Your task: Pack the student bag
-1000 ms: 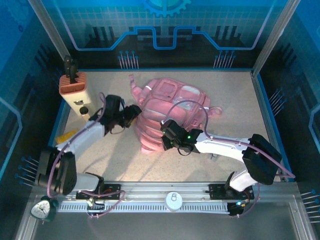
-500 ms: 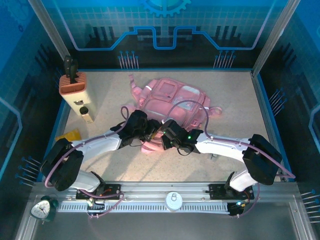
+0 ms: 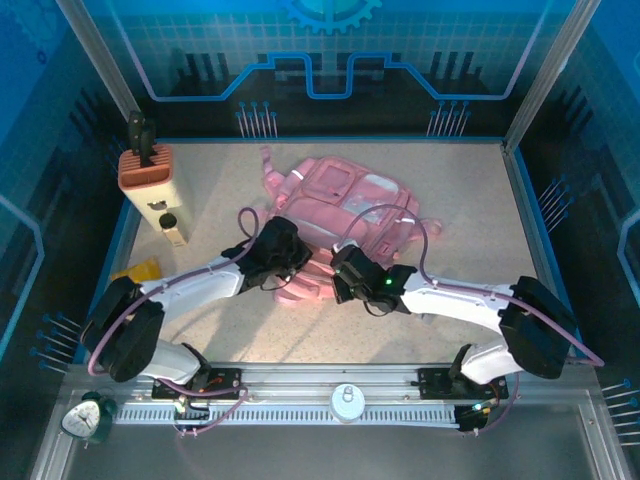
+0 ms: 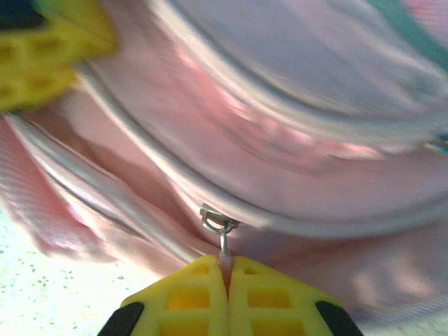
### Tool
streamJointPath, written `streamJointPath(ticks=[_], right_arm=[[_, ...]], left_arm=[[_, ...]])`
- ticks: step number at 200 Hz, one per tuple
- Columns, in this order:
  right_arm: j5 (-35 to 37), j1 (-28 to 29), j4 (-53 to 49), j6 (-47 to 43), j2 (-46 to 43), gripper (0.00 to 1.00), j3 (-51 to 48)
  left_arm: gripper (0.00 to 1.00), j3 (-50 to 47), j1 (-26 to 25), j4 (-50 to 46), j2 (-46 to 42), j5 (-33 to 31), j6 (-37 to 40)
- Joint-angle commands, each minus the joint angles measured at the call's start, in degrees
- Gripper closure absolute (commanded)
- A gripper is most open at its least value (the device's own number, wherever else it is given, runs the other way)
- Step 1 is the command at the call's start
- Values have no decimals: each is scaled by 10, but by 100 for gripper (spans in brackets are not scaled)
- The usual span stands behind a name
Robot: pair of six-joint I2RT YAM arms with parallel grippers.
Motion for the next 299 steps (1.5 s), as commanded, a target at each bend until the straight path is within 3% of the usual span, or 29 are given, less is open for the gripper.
streamJointPath(ticks=[1, 39, 83, 131, 160, 175, 211, 234, 269, 299], right_arm=[[54, -27, -81, 0, -32, 100, -30], [43, -107, -73, -26, -48, 100, -52], [22, -203, -26, -59, -22, 100, -30], [-19, -217, -39, -70, 3, 100, 19], [-53, -210, -31, -62, -29, 85, 10], [-74, -210, -42, -58, -49, 71, 14], [-155, -222, -51, -51, -75, 52, 23], [-208, -239, -67, -43, -69, 45, 39], [-297, -270, -75, -24, -17, 37, 98], [-311, -279, -99, -15, 41, 33, 149]], left_arm=[[100, -1, 61, -44, -42, -40, 66], [100, -13, 133, -62, -68, 21, 121], [100, -10, 183, -84, -83, 44, 165], [100, 17, 194, -95, -56, 78, 200], [100, 22, 194, -94, -58, 90, 212], [86, 28, 194, -97, -59, 111, 224], [72, 26, 177, -127, -96, 79, 241], [62, 31, 163, -165, -125, 48, 248], [46, 39, 84, -193, -152, -25, 247], [39, 48, 23, -206, -148, -80, 240]])
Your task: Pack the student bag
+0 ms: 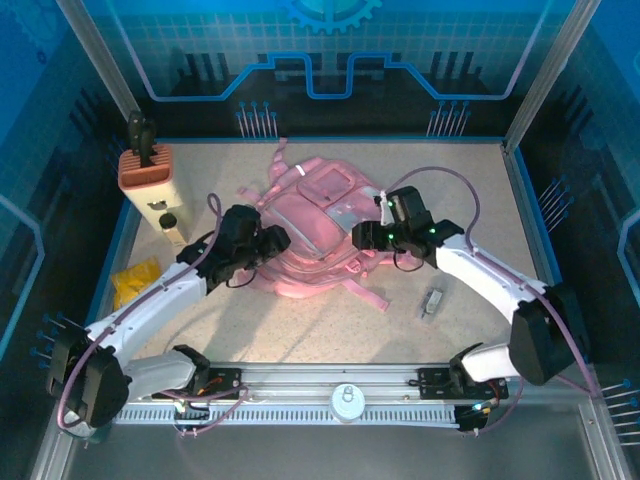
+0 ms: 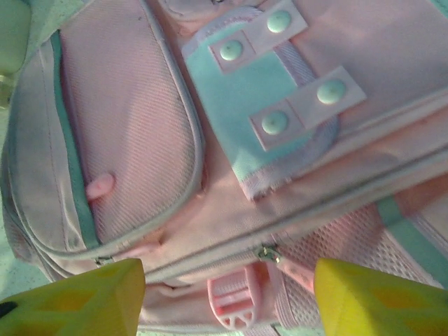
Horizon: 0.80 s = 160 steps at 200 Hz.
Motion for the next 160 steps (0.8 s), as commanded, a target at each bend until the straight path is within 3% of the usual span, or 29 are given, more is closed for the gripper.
streamJointPath(ticks=[1, 44, 76, 127, 160], right_arm=[[-41, -7, -36, 15, 40, 33, 39], [-25, -11, -43, 33, 111, 34, 85], [-63, 4, -12, 56, 138, 38, 96], [-93, 21, 9, 53, 185, 53, 122], [-89, 27, 12, 53, 209, 56, 136]], left_arm=[[39, 17, -37, -37, -4, -69, 1], [27, 36, -116, -48, 24, -144, -7], [20, 57, -162, -59, 56, -194, -16], [11, 72, -188, -66, 98, -232, -33], [7, 76, -200, -74, 111, -255, -48]])
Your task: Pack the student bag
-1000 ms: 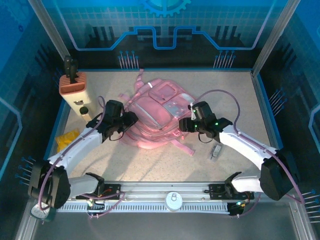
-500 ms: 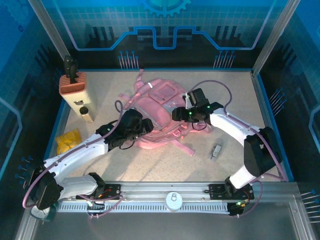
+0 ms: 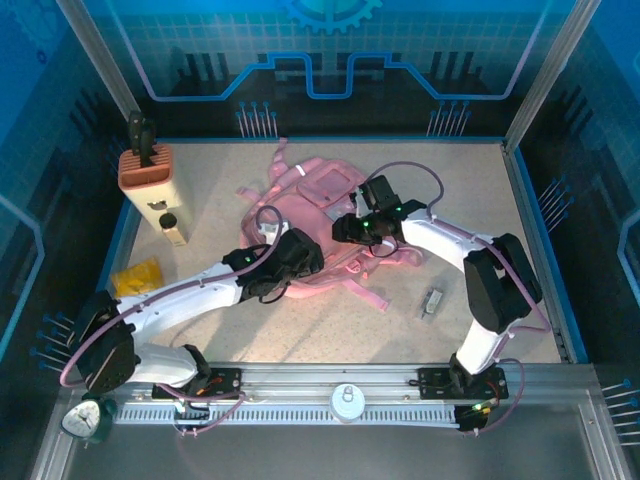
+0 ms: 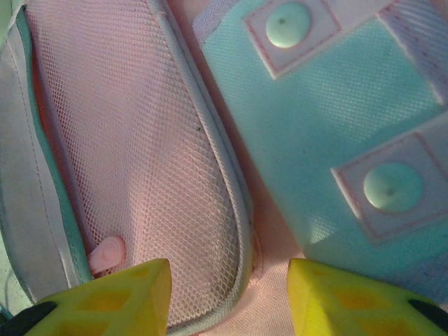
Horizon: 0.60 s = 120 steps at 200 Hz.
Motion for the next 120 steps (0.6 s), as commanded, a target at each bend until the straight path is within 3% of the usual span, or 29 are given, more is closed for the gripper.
streamJointPath(ticks=[1, 44, 82, 120], right_arm=[[-19, 7, 7, 1, 25, 56, 26], [-42, 8, 34, 18, 26, 74, 19], [-66, 16, 86, 66, -4, 95, -8], [-72, 31, 188, 153, -47, 100, -64]], left_arm=[[7, 24, -10, -21, 12, -41, -19], [1, 42, -16, -60, 29, -63, -36], [1, 55, -42, -100, 39, -103, -87], [1, 66, -73, -123, 52, -119, -135]])
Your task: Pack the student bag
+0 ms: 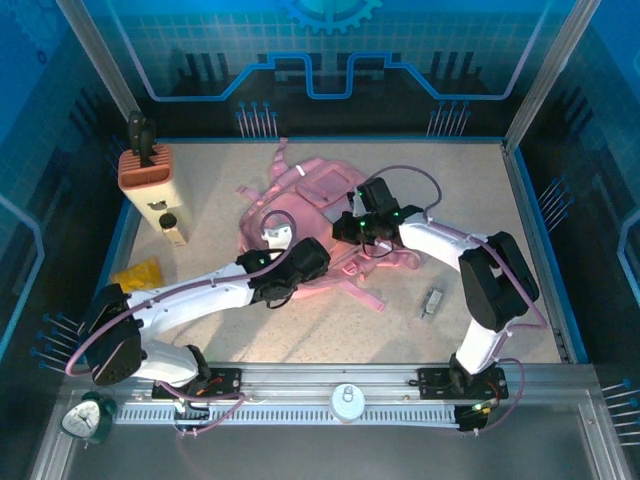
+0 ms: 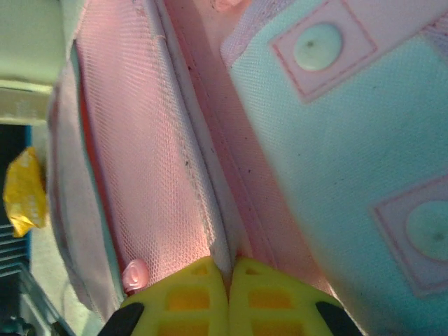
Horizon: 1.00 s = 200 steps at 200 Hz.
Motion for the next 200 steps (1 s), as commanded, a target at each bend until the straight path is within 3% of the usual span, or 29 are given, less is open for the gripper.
streamJointPath(ticks=[1, 54, 200], right_arm=[[-30, 26, 84, 66, -44, 100, -25], [-8, 47, 119, 122, -76, 100, -40], [3, 48, 155, 155, -80, 100, -55]], left_arm=[[1, 22, -17, -38, 17, -31, -48], [1, 35, -32, -4, 53, -27, -74], [3, 122, 4, -107, 181, -96, -153]])
